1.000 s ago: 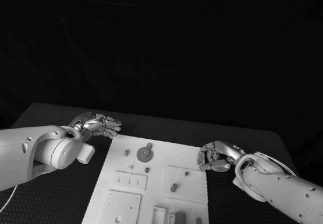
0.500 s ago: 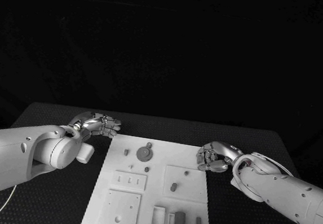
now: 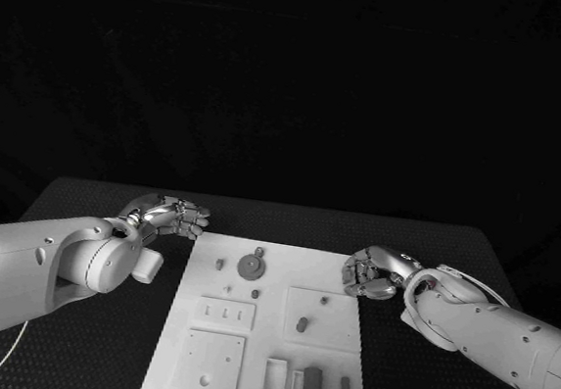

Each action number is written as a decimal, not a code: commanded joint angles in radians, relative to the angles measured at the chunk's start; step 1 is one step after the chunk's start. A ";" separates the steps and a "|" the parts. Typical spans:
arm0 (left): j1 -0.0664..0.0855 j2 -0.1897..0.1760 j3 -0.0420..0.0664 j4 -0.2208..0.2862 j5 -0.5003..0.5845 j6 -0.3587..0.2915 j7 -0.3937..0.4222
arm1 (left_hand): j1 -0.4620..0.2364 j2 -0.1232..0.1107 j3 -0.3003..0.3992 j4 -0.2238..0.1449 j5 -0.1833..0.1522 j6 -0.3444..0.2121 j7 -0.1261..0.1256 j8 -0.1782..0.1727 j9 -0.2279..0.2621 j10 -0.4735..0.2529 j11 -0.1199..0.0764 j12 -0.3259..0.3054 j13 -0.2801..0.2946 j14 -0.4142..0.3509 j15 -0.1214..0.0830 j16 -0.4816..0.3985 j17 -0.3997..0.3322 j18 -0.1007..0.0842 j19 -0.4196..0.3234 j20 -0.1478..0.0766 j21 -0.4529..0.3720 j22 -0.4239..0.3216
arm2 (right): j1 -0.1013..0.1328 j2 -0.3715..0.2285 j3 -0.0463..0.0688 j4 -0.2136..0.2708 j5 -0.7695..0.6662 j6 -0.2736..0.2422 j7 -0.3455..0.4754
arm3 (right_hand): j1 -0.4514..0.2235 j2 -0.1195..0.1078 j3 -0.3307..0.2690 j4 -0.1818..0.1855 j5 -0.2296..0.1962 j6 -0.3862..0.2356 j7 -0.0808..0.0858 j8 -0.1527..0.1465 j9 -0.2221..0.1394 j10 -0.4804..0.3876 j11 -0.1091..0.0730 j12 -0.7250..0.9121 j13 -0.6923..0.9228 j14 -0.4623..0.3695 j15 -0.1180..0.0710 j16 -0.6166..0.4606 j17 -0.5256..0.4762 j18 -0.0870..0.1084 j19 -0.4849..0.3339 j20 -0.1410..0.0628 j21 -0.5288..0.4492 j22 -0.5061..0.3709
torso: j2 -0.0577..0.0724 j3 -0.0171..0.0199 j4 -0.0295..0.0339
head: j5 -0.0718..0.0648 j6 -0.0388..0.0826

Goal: Assemble the parts on the task board

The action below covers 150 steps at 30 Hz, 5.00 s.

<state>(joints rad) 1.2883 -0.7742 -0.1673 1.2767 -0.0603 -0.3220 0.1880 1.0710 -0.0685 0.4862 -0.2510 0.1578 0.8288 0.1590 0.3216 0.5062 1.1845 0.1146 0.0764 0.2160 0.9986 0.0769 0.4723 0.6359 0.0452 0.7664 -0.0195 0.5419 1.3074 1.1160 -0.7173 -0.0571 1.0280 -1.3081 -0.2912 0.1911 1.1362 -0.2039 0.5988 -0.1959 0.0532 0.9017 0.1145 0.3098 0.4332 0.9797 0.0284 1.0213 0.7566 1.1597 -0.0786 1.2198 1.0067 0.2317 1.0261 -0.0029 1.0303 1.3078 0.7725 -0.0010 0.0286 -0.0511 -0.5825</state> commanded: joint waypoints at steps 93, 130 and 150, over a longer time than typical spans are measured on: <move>0.047 0.093 0.004 0.105 -0.188 0.223 -0.280 | -0.201 -0.027 -0.038 0.115 -0.069 0.126 -0.033 0.012 0.000 0.143 -0.056 0.026 0.054 0.035 -0.012 -0.020 0.046 0.021 -0.001 -0.015 0.020 0.013 | 0.096 0.061 0.007 0.300 -0.096 -0.046 -0.232 | -0.068 0.043 0.252 -0.020 0.087 0.149 -0.022 0.050 0.033 0.061 -0.045 0.061 -0.026 0.045 -0.043 0.027 0.017 0.030 0.057 -0.029 0.055 0.012 | -0.011 -0.0016 -0.0015 | 0.028 0.012; 0.048 0.144 0.001 0.091 -0.211 0.214 -0.332 | -0.252 -0.035 -0.037 0.172 -0.102 0.129 -0.033 0.000 0.001 0.147 -0.057 0.014 0.068 0.034 -0.014 -0.025 0.060 0.023 -0.006 -0.018 0.024 0.015 | 0.098 0.085 0.007 0.368 -0.113 -0.039 -0.231 | -0.071 0.043 0.254 -0.022 0.097 0.150 -0.023 0.050 0.035 0.063 -0.046 0.064 -0.025 0.045 -0.043 0.027 0.018 0.030 0.057 -0.031 0.057 0.013 | -0.010 -0.0007 -0.0032 | 0.039 0.000; 0.048 0.147 0.000 0.085 -0.220 0.233 -0.353 | -0.233 -0.020 -0.031 0.163 -0.102 0.132 -0.034 -0.001 0.004 0.149 -0.058 0.012 0.073 0.035 -0.014 -0.025 0.064 0.023 -0.007 -0.017 0.027 0.016 | 0.098 0.098 0.007 0.374 -0.111 -0.039 -0.227 | -0.072 0.044 0.254 -0.023 0.099 0.150 -0.023 0.050 0.036 0.063 -0.046 0.065 -0.026 0.045 -0.043 0.027 0.018 0.030 0.057 -0.031 0.058 0.013 | -0.011 -0.0007 -0.0033 | 0.038 -0.002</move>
<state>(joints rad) 1.3356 -0.6320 -0.1680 1.3607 -0.2719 -0.1100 -0.1628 0.8329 -0.0958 0.4517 -0.0843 0.0610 0.9632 0.1251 0.3239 0.5102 1.3348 0.0537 0.0919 0.2875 1.0364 0.0608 0.4529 0.6988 0.0532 0.7683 -0.0355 0.5652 1.3075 1.2138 -0.6241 -0.0505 1.3943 -1.4103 -0.3387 -0.0491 1.0673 -0.1647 0.8479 -0.2192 0.1474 0.9955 0.0631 0.3462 0.4435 1.0352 -0.0193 1.0802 0.7296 1.2057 -0.1135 1.2415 1.0234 0.2337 1.0803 -0.0319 1.0840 1.3075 0.7616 -0.0015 0.0257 -0.0129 -0.5854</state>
